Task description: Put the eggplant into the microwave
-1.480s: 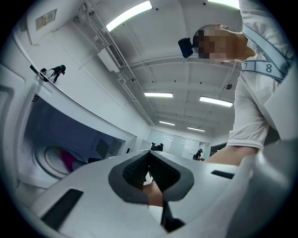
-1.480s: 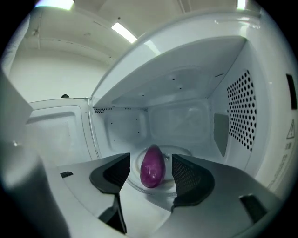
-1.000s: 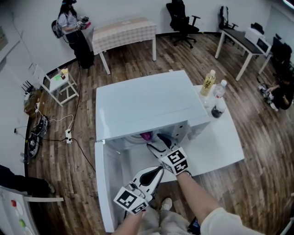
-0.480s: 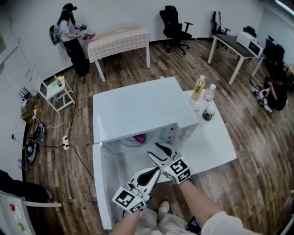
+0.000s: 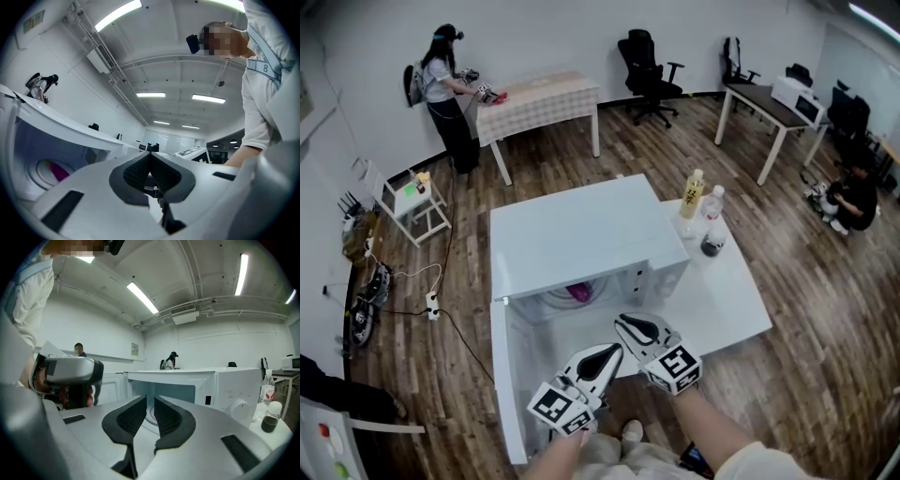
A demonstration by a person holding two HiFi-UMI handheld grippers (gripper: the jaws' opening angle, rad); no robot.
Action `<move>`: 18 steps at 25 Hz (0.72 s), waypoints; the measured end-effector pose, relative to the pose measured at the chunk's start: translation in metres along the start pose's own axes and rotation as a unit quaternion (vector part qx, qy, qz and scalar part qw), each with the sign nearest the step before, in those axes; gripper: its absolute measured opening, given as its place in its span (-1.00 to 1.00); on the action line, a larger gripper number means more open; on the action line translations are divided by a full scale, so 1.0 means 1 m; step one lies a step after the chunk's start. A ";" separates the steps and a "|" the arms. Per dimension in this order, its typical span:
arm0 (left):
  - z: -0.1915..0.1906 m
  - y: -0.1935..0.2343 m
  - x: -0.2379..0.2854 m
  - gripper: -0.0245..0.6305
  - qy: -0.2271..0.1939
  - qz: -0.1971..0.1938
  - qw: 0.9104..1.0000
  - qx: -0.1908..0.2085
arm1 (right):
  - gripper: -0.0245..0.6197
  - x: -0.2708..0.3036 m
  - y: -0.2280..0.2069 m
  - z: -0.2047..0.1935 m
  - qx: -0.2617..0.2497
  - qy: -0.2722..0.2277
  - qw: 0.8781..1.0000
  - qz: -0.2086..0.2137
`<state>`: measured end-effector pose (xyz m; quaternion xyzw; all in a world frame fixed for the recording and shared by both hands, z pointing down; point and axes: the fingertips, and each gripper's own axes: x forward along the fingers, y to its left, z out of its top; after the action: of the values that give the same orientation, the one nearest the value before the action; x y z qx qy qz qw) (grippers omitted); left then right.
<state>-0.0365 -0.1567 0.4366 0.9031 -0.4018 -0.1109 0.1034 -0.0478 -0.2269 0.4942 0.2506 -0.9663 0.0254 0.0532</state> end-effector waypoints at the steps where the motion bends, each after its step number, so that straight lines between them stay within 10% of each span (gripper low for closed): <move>1: 0.001 0.000 0.000 -0.92 0.000 0.000 1.000 0.001 | -0.71 -0.004 0.001 0.003 0.000 -0.003 1.000 0.001; 18: 0.031 -0.031 0.018 -0.92 -0.012 -0.031 0.999 0.028 | -0.80 -0.080 0.010 0.064 -0.014 -0.055 0.998 -0.026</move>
<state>-0.0120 -0.1526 0.3964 0.9164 -0.3774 -0.1140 0.0694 0.0108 -0.1847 0.4215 0.2760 -0.9611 -0.0037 0.0043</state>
